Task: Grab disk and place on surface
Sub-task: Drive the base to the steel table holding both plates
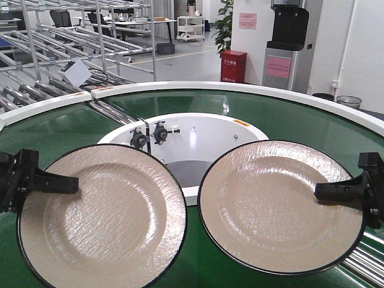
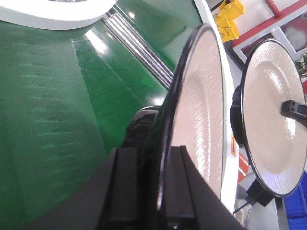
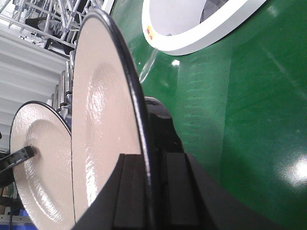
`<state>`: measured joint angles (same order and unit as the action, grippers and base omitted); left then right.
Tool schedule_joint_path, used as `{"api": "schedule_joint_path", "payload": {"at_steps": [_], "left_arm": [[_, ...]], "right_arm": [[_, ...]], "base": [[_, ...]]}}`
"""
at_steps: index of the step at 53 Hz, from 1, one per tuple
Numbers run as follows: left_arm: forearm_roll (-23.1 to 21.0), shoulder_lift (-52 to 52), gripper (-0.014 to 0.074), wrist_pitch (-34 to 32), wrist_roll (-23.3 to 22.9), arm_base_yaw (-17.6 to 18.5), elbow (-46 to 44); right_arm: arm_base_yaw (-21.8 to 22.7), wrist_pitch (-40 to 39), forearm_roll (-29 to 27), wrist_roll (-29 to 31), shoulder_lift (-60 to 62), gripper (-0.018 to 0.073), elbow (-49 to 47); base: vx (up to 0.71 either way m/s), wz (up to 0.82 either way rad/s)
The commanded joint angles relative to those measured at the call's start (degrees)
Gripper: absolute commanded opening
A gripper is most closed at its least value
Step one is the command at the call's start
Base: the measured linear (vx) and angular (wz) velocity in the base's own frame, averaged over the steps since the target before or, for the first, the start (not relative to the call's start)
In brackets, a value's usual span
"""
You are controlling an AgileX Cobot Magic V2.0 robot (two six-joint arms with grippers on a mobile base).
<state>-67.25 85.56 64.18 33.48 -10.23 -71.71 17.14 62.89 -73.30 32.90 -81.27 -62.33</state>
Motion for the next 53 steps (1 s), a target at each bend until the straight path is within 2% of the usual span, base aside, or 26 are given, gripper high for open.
{"api": "schedule_joint_path", "payload": {"at_steps": [1,36,53], "left_arm": [[-7.82,-2.57,-0.0002,0.04,-0.65,-0.06,-1.92],[-7.82,-2.57,-0.0002,0.04,-0.65,-0.06,-1.92],[-7.82,-2.57,-0.0002,0.16,-0.65,-0.06,-1.92]], "right_arm": [[0.32,1.19,-7.89,0.03,2.31,-0.0009,-1.70],[0.32,1.34,-7.89,0.03,2.31,-0.0009,-1.70],[0.32,1.34,-7.89,0.03,2.31,-0.0009,-1.70]], "base": [[0.00,0.00],[0.00,-0.01],[-0.07,-0.28]]}}
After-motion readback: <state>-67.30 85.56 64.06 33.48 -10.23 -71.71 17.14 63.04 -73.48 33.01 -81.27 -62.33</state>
